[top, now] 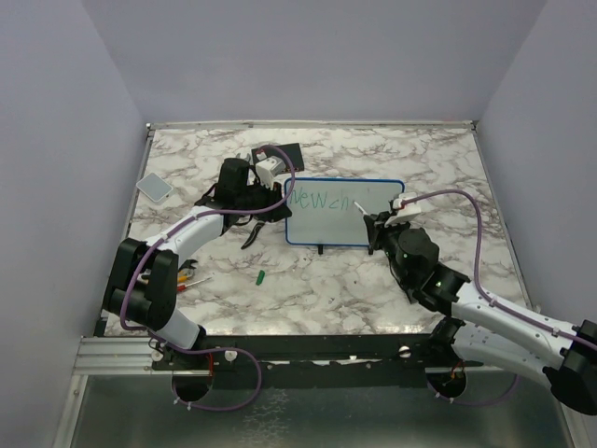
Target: Write a sentence on the whiteboard
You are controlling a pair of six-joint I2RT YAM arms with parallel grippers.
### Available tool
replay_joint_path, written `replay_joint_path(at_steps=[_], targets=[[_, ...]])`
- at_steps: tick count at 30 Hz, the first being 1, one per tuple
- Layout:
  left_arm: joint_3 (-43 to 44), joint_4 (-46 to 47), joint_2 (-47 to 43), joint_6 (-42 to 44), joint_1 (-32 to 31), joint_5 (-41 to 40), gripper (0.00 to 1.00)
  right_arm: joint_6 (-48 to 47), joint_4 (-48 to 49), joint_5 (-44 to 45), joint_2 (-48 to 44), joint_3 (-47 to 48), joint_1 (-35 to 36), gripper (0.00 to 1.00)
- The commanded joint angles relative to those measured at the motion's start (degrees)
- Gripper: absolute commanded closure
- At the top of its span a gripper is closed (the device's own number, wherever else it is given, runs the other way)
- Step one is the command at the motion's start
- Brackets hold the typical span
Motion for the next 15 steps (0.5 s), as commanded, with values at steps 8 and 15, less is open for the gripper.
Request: replay_joint_path(at_steps=[8,15], targets=[[1.0,-0.5,-1.2,0.6,-0.2,0.5,0.79,-3.1,2.2,-1.8,1.2,1.0,-0.5,0.99],[1.0,-0.4,-1.2,0.6,-0.2,0.5,0.79,-0.5,-0.6,-4.1,3.1,0.3,-0.5,0.99]])
